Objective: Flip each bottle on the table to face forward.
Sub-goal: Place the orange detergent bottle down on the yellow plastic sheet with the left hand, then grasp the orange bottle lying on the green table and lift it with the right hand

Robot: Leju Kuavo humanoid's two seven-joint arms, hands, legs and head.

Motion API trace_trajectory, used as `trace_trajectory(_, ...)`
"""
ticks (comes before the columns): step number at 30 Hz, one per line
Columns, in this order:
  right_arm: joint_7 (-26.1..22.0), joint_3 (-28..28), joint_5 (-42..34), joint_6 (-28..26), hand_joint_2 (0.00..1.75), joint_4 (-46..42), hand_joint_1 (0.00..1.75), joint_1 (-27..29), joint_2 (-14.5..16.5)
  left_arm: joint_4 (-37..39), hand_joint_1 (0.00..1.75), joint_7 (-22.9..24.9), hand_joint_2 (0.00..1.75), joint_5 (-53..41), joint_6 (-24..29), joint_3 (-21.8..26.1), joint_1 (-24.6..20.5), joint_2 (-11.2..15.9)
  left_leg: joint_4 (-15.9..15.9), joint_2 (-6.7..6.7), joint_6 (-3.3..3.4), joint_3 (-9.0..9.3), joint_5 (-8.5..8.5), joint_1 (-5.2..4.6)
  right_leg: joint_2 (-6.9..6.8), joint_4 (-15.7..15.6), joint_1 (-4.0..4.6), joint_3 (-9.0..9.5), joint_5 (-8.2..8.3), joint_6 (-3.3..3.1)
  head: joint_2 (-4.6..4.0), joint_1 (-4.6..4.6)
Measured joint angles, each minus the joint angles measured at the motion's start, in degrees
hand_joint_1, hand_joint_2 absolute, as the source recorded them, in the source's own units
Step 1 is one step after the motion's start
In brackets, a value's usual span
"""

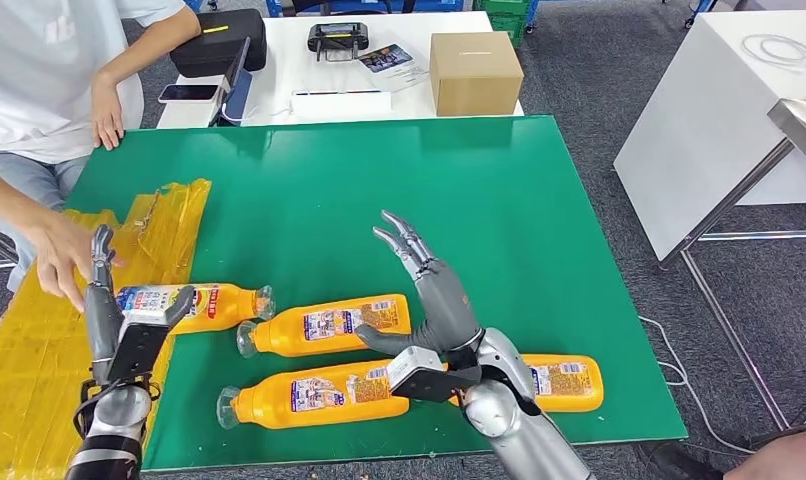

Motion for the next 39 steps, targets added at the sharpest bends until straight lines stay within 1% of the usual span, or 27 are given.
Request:
trace_trajectory(3,2.55,0.91,6.60,1.55,1.75,0.12,0.00,0.84,-2.75,-6.74,0.00,-0.05,1.75,6.05,-6.73,-0.03,2.54,-1.44,0.00,-0.08,0.01,-0.02,-0.02,-0.02,-0.04,-0.02,-0.02,0.00,-0.01,0.00,0.00,0.01)
trace_trajectory(6,3.26,1.52,9.30,2.54,1.75,0.16,0.00,2.15,-5.94,-10.97,0.00,-0.05,1.75,7.09,-8.89,-0.03,4.43,-2.47,0.00,-0.13,0.03,-0.05,-0.03,-0.06,-0.07,-0.03,-0.05,0.00,-0.01,0.00,0.00,0.01)
trace_trajectory(9,3.32,1.75,9.82,2.80,1.75,0.16,0.00,2.93,-8.19,-13.30,0.00,-0.05,1.75,7.12,-9.15,-0.06,5.28,-3.20,0.00,-0.14,0.04,-0.05,-0.03,-0.07,-0.07,-0.03,-0.05,0.01,-0.01,0.01,0.00,0.02)
trace_trajectory(14,3.80,2.32,10.32,4.27,1.75,0.12,0.00,3.44,-10.48,-14.83,0.00,-0.08,1.75,7.05,-9.32,-0.19,5.61,-3.87,0.00,-0.15,0.03,0.03,-0.03,-0.03,-0.08,-0.03,-0.04,0.03,0.00,0.01,0.00,-0.01)
trace_trajectory(18,3.77,2.62,9.93,6.43,1.75,-0.80,0.00,5.03,-14.07,-14.94,0.00,-0.19,1.75,6.76,-9.17,-0.97,5.60,-4.28,0.01,-0.21,0.03,0.02,-0.02,-0.04,-0.15,-0.03,-0.04,0.07,-0.01,0.01,0.00,0.00)
trace_trajectory(22,3.32,2.48,9.51,7.11,1.75,-2.63,0.00,7.66,-17.53,-14.94,0.00,-0.21,1.75,6.77,-8.64,-1.64,5.56,-4.57,0.01,-0.19,0.05,0.01,-0.05,-0.11,-0.14,-0.04,-0.09,0.06,-0.01,0.01,0.00,0.00)
trace_trajectory(28,3.26,2.40,9.53,7.47,1.75,-4.10,0.00,9.26,-19.84,-14.94,0.00,-0.21,1.75,6.77,-8.61,-2.21,5.54,-4.68,0.01,-0.17,0.05,0.04,-0.04,-0.11,-0.14,-0.04,-0.09,0.05,-0.01,0.01,0.00,-0.01)
trace_trajectory(31,4.07,2.16,10.18,7.94,1.75,-4.87,0.00,10.35,-20.90,-14.94,0.00,-0.21,1.75,6.77,-8.56,-2.34,5.54,-4.72,0.01,-0.19,0.05,0.07,-0.04,-0.10,-0.15,-0.04,-0.09,0.08,-0.01,0.01,0.00,-0.02)
trace_trajectory(35,5.89,0.74,11.23,8.71,1.75,-5.52,0.00,12.79,-23.59,-14.94,0.00,-0.21,1.75,6.83,-8.41,-2.36,5.54,-4.74,0.01,-0.21,0.06,0.04,-0.04,-0.15,-0.16,-0.04,-0.13,0.10,-0.01,0.01,0.00,-0.01)
trace_trajectory(39,6.27,-1.01,11.59,8.77,1.75,-5.52,0.00,14.44,-25.60,-14.77,0.00,-0.21,1.75,6.88,-8.39,-2.42,5.44,-4.75,0.01,-0.17,0.07,0.04,-0.05,-0.21,-0.14,-0.05,-0.19,0.07,0.00,0.02,0.00,-0.01)
